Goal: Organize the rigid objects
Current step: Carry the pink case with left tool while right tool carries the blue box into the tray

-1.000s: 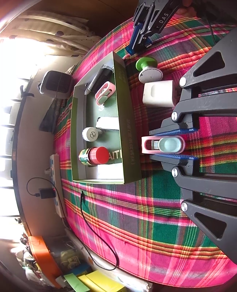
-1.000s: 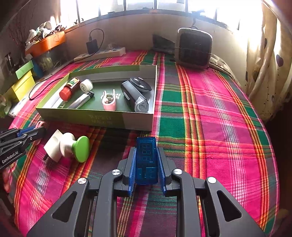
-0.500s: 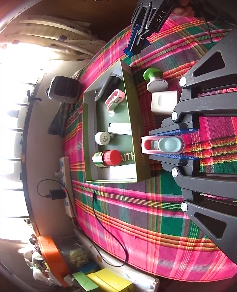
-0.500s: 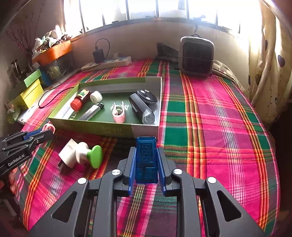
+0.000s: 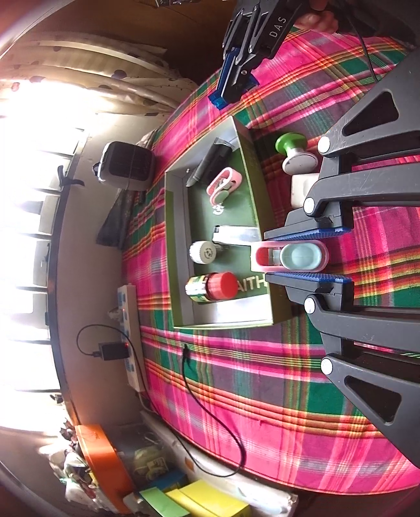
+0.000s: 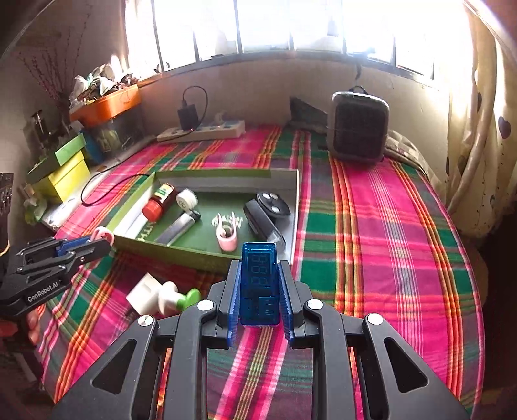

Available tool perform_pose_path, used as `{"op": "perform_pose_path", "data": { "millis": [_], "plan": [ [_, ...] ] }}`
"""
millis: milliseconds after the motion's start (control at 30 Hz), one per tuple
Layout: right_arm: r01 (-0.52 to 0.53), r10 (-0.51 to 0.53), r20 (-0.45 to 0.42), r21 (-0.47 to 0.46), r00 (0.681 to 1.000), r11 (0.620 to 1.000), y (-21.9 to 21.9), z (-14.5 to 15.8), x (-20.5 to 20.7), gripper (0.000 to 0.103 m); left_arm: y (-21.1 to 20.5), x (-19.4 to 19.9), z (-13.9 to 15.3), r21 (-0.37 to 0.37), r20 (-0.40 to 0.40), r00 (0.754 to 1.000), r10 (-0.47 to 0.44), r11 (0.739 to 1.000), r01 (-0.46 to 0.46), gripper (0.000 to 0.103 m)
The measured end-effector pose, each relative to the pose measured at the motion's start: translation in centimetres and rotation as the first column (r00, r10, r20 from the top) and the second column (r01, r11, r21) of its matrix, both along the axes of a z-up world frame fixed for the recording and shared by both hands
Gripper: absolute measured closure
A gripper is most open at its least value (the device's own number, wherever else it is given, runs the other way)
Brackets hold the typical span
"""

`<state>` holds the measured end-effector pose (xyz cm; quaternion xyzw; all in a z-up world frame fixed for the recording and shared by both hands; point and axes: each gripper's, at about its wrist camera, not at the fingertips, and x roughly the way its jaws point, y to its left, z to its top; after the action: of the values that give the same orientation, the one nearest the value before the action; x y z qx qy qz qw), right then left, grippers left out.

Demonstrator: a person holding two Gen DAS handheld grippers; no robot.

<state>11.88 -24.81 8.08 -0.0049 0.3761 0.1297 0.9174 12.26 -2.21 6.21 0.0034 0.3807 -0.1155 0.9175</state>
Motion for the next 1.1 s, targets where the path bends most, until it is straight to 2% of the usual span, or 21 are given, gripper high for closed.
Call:
{"op": "perform_pose_path", "data": {
  "millis": [400,733,1100],
  "plan": [
    [-0.062,0.063,-0.017,0.026,0.998,0.998,0.9,1.1,3.3,0.08,-0.2,2.7,0.2,-0.02,-0.011,1.0,-0.025,0.999,0.025,0.086],
    [-0.117,0.118,-0.05,0.022,0.992,0.993,2.7,1.4,7.0,0.08,-0.8,5.3,0.0,-0.006,-0.026,0.999,-0.031,1.0,0.03,0.086],
    [-0.168,0.17,-0.135,0.024,0.976,0.985,5.2,-1.0,11.5,0.08,-1.7,7.8,-1.9,0.012,-0.08,0.996,-0.043,0.999,0.044,0.086]
  ]
}}
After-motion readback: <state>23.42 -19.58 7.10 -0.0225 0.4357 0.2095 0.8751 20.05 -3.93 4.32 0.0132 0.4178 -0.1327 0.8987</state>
